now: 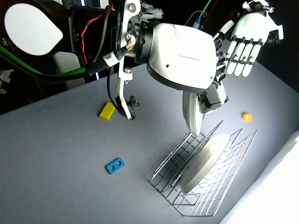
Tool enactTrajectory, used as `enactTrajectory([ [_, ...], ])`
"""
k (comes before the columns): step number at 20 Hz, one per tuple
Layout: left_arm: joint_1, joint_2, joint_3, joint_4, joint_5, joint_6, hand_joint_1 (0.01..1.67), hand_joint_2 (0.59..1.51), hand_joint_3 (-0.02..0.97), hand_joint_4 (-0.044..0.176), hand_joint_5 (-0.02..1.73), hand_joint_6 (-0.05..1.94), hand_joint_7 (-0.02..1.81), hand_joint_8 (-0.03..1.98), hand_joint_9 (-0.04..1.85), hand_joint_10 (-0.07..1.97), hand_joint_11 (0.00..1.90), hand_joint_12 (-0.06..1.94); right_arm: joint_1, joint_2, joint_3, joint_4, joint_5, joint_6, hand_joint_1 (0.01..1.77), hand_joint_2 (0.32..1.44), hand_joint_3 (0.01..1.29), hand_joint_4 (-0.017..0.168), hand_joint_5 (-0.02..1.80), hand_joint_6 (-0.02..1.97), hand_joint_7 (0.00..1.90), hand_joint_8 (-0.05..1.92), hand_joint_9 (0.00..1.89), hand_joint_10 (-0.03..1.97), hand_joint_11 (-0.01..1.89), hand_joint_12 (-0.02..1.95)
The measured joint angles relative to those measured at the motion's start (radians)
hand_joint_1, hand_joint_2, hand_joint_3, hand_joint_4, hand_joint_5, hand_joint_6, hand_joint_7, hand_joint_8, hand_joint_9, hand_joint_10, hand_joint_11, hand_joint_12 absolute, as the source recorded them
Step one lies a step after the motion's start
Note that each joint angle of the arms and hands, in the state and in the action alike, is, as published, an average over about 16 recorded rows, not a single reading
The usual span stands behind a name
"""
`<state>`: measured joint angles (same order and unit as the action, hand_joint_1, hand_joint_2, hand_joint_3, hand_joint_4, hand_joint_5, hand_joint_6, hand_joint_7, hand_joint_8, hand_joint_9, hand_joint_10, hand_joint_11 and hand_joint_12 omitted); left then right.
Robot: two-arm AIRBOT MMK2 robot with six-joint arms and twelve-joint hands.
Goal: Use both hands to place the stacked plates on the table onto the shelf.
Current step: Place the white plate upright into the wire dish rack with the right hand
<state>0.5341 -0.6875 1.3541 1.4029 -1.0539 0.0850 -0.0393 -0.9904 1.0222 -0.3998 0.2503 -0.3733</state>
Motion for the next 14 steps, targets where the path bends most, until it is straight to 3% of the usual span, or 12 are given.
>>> enactTrajectory([
  [8, -0.14, 0.004, -0.052, 0.14, -0.116, -0.004, 0.02, 1.13, 0.019, 0.002, 0.02, 0.01, 0.02, 0.0, 0.02, 0.01, 0.02, -0.01, -0.012, -0.031, 0.076, -0.001, -0.018, 0.178, 1.21, 0.97, 0.01, -0.006, 1.0, 0.98, 1.1, 0.7, 1.18, 0.01, 0.79, 0.88],
  [14, -0.168, 0.005, -0.075, 0.195, -0.217, -0.007, 0.02, 1.128, 0.02, 0.002, 0.03, 0.01, 0.03, 0.0, 0.02, 0.01, 0.02, -0.01, -0.02, -0.051, 0.118, -0.001, -0.029, 0.243, 1.21, 0.97, 0.01, -0.006, 1.0, 0.97, 1.1, 0.7, 1.19, 0.01, 0.81, 0.87],
])
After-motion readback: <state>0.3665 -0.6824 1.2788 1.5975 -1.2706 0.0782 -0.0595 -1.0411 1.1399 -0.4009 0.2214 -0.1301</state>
